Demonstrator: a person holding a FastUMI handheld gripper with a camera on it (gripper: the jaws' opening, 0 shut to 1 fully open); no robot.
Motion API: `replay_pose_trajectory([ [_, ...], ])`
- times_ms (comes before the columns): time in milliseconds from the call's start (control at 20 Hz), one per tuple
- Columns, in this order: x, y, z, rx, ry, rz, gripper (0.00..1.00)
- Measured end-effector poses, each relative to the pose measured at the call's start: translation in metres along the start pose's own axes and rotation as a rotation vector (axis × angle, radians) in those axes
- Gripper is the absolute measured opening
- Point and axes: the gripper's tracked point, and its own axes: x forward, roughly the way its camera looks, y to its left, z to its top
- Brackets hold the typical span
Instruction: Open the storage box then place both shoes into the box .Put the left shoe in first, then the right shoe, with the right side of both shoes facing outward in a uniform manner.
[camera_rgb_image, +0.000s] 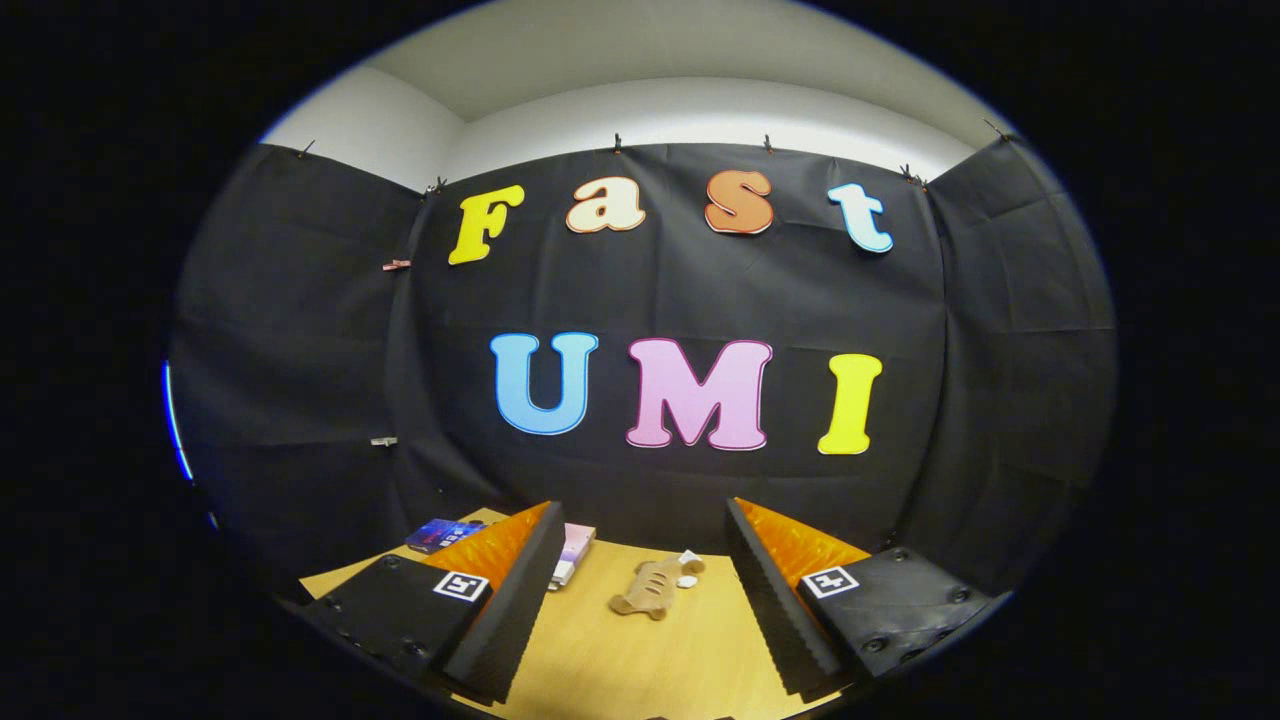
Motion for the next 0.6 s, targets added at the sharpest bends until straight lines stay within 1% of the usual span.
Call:
replay_pose_trajectory([
  [50,-0.004,-0.005,-0.006,-0.012,0.003,-0.018,0.97],
  [250,-0.021,-0.034,-0.024,-0.061,0.005,-0.144,0.98],
  [500,-0.028,-0.051,-0.033,-0.056,0.033,-0.194,0.98],
  [600,-0.031,-0.049,-0.04,-0.045,0.048,-0.191,0.98],
])
